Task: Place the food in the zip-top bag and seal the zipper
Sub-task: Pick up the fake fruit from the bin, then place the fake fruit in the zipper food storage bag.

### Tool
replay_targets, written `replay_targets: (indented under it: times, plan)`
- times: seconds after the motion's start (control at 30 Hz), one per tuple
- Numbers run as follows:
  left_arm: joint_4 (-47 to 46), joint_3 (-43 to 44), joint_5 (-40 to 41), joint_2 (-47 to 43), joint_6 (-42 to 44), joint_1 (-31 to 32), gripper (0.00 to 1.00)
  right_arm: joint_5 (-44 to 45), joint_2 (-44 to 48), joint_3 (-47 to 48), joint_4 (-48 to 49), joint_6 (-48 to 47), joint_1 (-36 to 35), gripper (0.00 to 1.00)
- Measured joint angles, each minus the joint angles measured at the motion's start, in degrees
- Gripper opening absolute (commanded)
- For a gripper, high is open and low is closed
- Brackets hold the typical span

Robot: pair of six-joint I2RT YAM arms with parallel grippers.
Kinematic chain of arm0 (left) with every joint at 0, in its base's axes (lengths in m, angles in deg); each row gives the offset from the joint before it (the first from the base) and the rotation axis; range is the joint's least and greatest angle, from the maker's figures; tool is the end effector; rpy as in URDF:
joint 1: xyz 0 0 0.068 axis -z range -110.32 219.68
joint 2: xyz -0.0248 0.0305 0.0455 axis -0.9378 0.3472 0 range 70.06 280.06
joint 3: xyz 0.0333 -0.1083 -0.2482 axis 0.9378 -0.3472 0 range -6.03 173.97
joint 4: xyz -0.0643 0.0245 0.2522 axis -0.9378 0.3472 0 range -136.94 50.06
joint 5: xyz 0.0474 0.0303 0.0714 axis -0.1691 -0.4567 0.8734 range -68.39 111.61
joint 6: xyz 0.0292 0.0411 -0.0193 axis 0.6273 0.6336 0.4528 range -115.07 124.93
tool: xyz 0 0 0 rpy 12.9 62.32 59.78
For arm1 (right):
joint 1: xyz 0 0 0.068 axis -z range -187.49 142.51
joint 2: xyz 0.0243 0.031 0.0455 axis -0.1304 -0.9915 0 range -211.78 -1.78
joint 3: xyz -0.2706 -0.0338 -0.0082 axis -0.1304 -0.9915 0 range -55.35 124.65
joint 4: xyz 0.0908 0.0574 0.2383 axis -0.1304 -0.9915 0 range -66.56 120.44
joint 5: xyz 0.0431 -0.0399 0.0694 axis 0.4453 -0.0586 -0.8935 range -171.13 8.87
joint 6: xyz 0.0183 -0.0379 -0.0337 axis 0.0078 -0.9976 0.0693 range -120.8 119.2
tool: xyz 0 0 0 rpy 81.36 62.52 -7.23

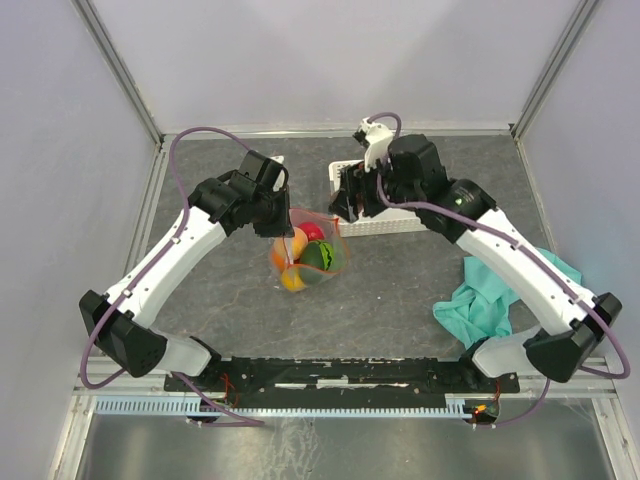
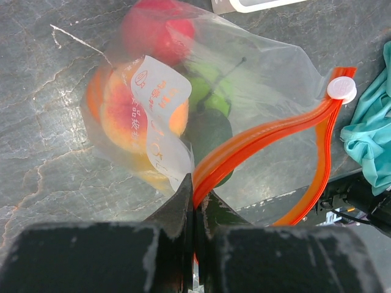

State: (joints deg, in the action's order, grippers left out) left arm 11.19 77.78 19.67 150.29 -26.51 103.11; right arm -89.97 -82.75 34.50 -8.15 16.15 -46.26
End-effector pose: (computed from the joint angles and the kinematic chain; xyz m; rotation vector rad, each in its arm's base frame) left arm 0.2324 -0.1550 0.3596 0.0591 2.5948 -0.4821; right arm 0.2354 0.1959 0.4172 -0.5062 2.1119 0.7370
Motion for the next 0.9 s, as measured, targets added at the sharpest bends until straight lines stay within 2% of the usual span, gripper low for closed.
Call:
replay_targets:
  times: [0.17,0.4,0.53,0.77,0.9]
  plan:
    - [-0.04,0.02,-0.17,0.0,0.0,0.0,0.03,-3.32,4.0,-7.17,9.9,2.8,-5.55,0.61]
    - [-0.09,0.02,-0.2,0.0,0.0,0.0,0.03,-5.68,3.19,-19.37,23.65,7.72,-9.16,0.61]
    - [-0.11,0.02,-0.22,0.0,0.0,0.0,0.03,-5.07,1.14,-23.28,28.37,9.09,-9.51,0.67]
    - [-0.28,0.02,-0.22,0.0,0.0,0.0,0.03,-0.9,-0.28,-25.27,32.2,9.33,-9.51,0.86]
    - [-0.48,0.02,-0.24,0.0,0.0,0.0,0.03,1.64,-0.26,-25.27,33.2,8.94,-9.51,0.91]
